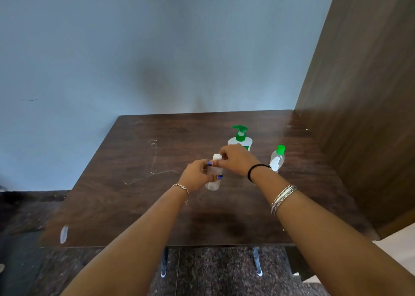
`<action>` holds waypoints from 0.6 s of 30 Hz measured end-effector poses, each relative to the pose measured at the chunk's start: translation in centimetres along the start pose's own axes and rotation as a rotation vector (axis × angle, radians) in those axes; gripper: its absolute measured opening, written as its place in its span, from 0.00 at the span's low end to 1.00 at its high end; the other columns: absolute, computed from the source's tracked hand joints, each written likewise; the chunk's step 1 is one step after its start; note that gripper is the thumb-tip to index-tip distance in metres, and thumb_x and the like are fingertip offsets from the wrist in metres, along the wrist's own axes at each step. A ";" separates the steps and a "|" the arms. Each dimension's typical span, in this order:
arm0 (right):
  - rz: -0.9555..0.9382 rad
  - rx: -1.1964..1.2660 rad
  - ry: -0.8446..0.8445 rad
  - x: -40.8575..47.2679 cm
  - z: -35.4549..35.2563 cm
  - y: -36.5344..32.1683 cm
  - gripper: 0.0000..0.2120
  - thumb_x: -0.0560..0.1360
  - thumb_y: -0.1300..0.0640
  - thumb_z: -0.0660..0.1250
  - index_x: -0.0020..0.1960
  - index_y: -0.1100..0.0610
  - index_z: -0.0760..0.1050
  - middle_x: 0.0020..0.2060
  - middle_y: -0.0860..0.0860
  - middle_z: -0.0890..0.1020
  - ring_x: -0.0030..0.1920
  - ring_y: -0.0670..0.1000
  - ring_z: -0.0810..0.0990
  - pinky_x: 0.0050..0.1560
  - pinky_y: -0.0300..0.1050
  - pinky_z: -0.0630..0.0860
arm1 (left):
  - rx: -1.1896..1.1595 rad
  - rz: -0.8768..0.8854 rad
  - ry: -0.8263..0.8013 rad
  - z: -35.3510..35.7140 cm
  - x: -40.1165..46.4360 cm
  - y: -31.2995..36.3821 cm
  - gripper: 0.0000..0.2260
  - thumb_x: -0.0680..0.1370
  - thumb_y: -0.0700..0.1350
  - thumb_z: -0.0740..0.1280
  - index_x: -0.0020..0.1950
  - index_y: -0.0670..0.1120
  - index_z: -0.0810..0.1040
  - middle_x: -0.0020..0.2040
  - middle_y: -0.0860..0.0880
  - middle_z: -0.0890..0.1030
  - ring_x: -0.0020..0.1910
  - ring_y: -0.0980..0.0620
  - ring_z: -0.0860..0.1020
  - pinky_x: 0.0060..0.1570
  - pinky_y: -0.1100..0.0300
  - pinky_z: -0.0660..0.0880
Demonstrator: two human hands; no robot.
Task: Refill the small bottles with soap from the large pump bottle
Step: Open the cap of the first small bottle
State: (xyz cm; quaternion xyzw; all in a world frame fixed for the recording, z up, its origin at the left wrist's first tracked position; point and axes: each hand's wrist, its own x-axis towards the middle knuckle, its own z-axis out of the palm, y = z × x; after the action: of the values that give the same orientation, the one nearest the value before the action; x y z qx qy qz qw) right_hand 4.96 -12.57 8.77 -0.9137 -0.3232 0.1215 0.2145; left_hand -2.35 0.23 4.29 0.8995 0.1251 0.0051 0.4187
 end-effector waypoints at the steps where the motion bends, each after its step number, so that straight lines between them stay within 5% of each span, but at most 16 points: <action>1: -0.013 -0.014 0.005 0.0 0.0 -0.1 0.12 0.75 0.49 0.66 0.41 0.57 0.71 0.39 0.52 0.74 0.40 0.50 0.72 0.38 0.40 0.66 | 0.004 0.003 0.000 0.0 -0.1 0.0 0.15 0.69 0.47 0.73 0.52 0.43 0.78 0.47 0.46 0.81 0.47 0.50 0.78 0.51 0.55 0.74; 3: -0.059 0.029 -0.022 0.0 -0.1 -0.1 0.06 0.76 0.56 0.65 0.50 0.58 0.76 0.48 0.56 0.79 0.46 0.53 0.74 0.45 0.43 0.70 | 0.008 0.002 0.004 0.1 -0.2 0.0 0.16 0.69 0.47 0.74 0.52 0.42 0.77 0.47 0.46 0.81 0.47 0.49 0.78 0.51 0.54 0.74; 6: -0.132 0.119 -0.121 -0.3 -0.8 -0.3 0.19 0.75 0.67 0.62 0.64 0.55 0.74 0.61 0.54 0.77 0.58 0.53 0.75 0.59 0.44 0.71 | 0.020 -0.007 0.014 0.0 -0.2 -0.4 0.17 0.68 0.47 0.74 0.52 0.41 0.77 0.48 0.44 0.82 0.49 0.47 0.79 0.53 0.50 0.75; 12: -0.024 -0.112 0.042 0.1 -0.4 -1.4 0.16 0.74 0.50 0.66 0.54 0.61 0.76 0.51 0.57 0.80 0.51 0.55 0.78 0.53 0.49 0.75 | -0.023 -0.015 0.011 0.3 -0.4 -0.2 0.17 0.69 0.47 0.73 0.55 0.43 0.77 0.49 0.46 0.82 0.50 0.49 0.79 0.54 0.54 0.75; 15: -0.094 -0.109 -0.027 0.5 -0.4 -1.6 0.10 0.75 0.59 0.66 0.56 0.59 0.76 0.55 0.56 0.79 0.55 0.56 0.77 0.53 0.46 0.72 | -0.021 -0.014 0.017 0.2 -0.2 -0.5 0.17 0.68 0.48 0.74 0.54 0.45 0.78 0.48 0.46 0.82 0.49 0.49 0.79 0.53 0.53 0.76; 18: -0.132 0.047 -0.147 0.4 -1.0 -1.7 0.19 0.74 0.61 0.68 0.64 0.54 0.72 0.61 0.52 0.77 0.60 0.53 0.75 0.57 0.44 0.71 | -0.022 -0.035 0.021 -0.1 -0.2 -0.9 0.17 0.68 0.47 0.74 0.54 0.44 0.77 0.49 0.46 0.82 0.49 0.49 0.79 0.53 0.53 0.75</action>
State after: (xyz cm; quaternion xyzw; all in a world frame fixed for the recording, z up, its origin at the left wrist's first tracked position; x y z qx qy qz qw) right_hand 4.74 -11.43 10.39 -0.8736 -0.3947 0.1815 0.2192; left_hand -2.71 0.80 3.64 0.8925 0.1451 0.0084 0.4270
